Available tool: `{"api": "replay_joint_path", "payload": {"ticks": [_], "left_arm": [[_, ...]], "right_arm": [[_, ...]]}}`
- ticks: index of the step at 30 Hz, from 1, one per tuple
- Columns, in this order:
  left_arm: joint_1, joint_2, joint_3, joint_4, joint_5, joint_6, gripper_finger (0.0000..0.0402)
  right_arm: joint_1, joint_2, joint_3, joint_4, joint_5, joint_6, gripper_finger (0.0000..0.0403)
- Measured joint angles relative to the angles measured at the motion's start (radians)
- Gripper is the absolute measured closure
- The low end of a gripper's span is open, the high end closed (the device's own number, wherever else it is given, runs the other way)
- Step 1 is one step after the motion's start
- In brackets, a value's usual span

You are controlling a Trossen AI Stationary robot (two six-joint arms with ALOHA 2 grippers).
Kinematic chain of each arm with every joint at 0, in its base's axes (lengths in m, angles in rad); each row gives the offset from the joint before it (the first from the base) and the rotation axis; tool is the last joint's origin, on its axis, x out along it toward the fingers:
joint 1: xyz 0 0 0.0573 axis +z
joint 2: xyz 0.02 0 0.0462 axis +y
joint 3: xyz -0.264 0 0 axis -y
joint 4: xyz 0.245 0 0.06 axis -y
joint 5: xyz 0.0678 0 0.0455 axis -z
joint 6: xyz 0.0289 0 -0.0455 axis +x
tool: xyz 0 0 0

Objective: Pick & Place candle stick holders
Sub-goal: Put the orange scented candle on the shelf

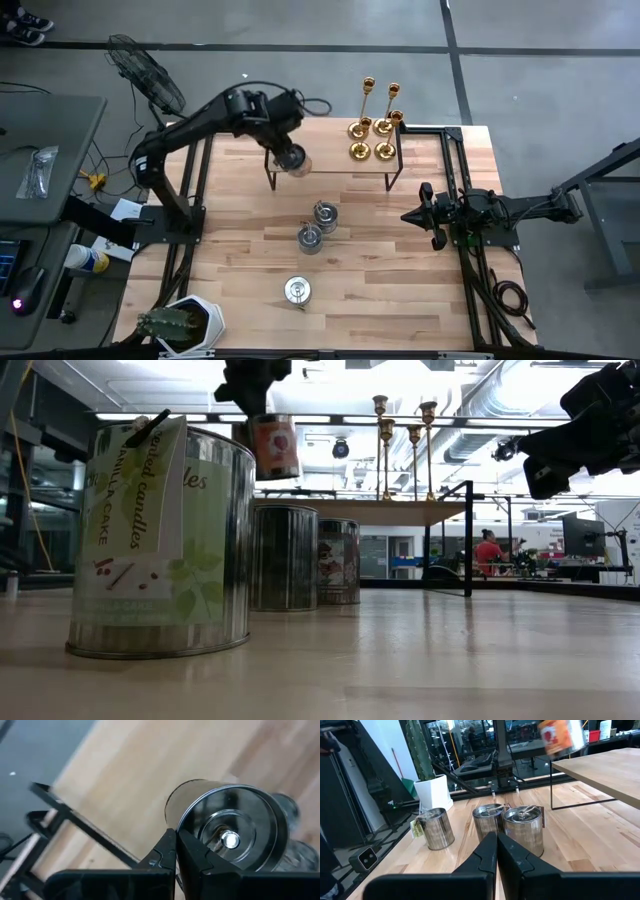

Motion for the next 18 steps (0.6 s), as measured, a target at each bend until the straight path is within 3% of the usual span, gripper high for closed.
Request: {"api": "replay_joint_path", "payload": {"ticks": [8,18], "left_arm": [[0.115,0.046,0.046,0.017,-0.022,0.049,0.0401],[0.257,0.104,0.046,0.109,-0.018,0.246,0.0401]], "right_arm": [[0.000,0.000,0.000,0.000,0.000,0.000,0.0399],[0.000,0.000,0.000,0.001,0.000,0.000,0.0399]]}}
